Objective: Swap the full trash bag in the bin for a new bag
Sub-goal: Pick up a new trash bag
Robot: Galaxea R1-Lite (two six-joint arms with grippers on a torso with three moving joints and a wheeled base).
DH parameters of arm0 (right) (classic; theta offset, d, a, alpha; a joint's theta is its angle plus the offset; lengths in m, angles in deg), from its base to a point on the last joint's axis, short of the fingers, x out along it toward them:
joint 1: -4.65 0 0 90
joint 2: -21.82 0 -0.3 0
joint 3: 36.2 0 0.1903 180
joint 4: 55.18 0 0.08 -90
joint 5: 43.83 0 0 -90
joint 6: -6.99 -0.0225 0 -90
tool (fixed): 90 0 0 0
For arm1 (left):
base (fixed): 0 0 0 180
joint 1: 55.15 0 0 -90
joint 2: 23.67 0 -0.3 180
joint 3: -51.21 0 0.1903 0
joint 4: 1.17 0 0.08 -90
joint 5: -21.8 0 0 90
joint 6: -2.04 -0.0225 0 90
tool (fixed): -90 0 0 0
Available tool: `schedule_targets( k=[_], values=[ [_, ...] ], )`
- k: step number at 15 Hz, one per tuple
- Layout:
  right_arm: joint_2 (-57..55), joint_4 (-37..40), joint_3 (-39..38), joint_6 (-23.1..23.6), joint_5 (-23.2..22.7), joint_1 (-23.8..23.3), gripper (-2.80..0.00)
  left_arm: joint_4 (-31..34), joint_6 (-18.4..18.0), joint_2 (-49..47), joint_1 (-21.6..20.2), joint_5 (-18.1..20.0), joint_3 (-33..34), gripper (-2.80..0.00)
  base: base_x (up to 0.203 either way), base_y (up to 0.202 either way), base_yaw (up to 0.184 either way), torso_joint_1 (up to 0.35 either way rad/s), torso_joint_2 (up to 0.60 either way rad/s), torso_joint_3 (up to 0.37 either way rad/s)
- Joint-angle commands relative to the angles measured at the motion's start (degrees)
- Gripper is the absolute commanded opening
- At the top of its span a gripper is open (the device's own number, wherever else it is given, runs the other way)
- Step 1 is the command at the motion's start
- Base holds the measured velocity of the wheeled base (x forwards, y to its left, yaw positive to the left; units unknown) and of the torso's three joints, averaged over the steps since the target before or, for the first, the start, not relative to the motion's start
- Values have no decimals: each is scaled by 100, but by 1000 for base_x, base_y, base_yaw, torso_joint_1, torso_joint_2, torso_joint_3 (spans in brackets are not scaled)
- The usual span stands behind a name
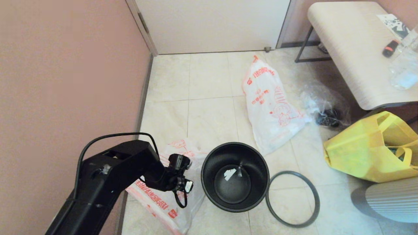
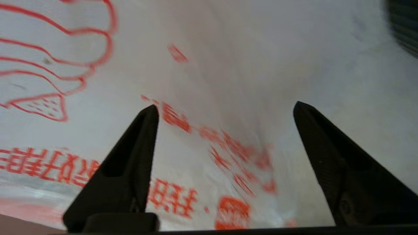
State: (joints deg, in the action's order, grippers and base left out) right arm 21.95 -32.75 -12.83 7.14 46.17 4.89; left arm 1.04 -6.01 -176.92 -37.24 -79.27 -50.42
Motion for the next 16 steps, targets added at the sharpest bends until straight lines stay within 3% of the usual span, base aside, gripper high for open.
schedule_targets(
  k=[1, 2, 3, 10, 13, 16],
  values=[
    [-13, -3, -44, 2, 0, 2, -280, -17, -4, -312, -41, -201, -257, 0, 0, 0, 0, 0, 0, 0],
    [-13, -3, -44, 2, 0, 2, -280, -23, -4, -415, -83, -392, -371, 0, 0, 0, 0, 0, 0, 0],
    [-13, -3, -44, 2, 0, 2, -280, -31, -5, -424, -109, -416, -411, -280, 0, 0, 0, 0, 0, 0],
    [-13, -3, -44, 2, 0, 2, -280, -62, 49, -440, -129, -419, -498, -280, 0, 0, 0, 0, 0, 0],
    [-13, -3, -44, 2, 0, 2, -280, -87, 617, -31, -130, -522, -305, -280, 0, 0, 0, 0, 0, 0],
    [-13, -3, -44, 2, 0, 2, -280, -138, 888, 550, -144, -494, 610, -280, 0, 0, 0, 0, 0, 0]
  ],
)
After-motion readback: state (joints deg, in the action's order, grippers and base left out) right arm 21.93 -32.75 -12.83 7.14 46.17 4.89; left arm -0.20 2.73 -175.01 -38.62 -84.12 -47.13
